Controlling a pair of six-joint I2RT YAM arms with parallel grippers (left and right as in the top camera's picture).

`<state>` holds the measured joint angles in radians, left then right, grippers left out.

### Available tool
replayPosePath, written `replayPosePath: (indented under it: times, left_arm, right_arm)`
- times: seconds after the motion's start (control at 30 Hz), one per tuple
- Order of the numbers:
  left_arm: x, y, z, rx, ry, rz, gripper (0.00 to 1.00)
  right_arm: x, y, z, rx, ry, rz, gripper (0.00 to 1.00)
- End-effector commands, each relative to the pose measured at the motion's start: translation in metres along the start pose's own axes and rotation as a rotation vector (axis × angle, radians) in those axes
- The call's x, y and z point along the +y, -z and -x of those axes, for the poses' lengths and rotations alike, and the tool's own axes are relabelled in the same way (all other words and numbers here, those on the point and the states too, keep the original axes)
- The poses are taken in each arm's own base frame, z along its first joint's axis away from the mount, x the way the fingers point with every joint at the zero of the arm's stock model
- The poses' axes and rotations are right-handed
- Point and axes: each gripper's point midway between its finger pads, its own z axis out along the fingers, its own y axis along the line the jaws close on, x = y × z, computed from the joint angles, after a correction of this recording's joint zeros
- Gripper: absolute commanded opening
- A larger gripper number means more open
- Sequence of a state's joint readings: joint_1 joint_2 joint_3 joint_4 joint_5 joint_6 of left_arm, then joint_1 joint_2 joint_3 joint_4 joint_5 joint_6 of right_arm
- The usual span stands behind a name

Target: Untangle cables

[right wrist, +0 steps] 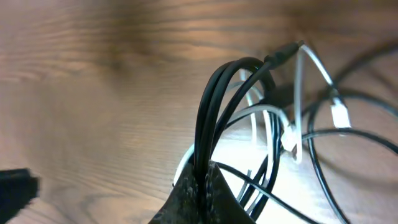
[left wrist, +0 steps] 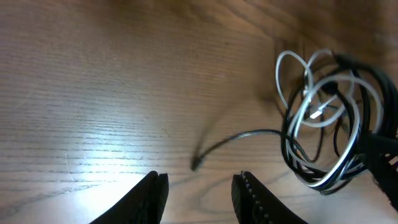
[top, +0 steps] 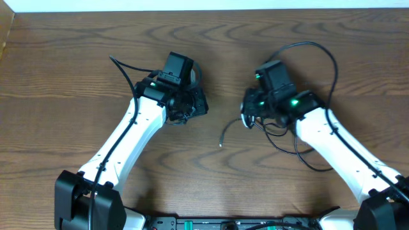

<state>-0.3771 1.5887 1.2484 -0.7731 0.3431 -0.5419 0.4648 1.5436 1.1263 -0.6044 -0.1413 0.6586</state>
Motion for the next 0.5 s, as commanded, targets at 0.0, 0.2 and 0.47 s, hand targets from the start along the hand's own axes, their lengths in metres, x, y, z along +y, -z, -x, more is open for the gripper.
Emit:
replayPosePath:
  times: [0.0, 0.2, 0.47]
  left_arm:
    - [0.001, -0.001, 0.002, 0.005, 0.002, -0.011, 0.39]
    - [-0.036, 0.001, 0.001, 0.042, -0.03, -0.212, 0.39]
    - [-0.05, -0.013, -0.001, 0.104, 0.013, -0.305, 0.4]
  right_arm:
    - [-0.005, -0.003, -0.014, 0.097, -0.088, 0.077, 0.01]
    - [0.002, -0.004, -0.028, 0.179, -0.081, 0.181, 0.01]
    - [-0.003, -0.003, -0.022, 0.165, -0.113, 0.178, 0.01]
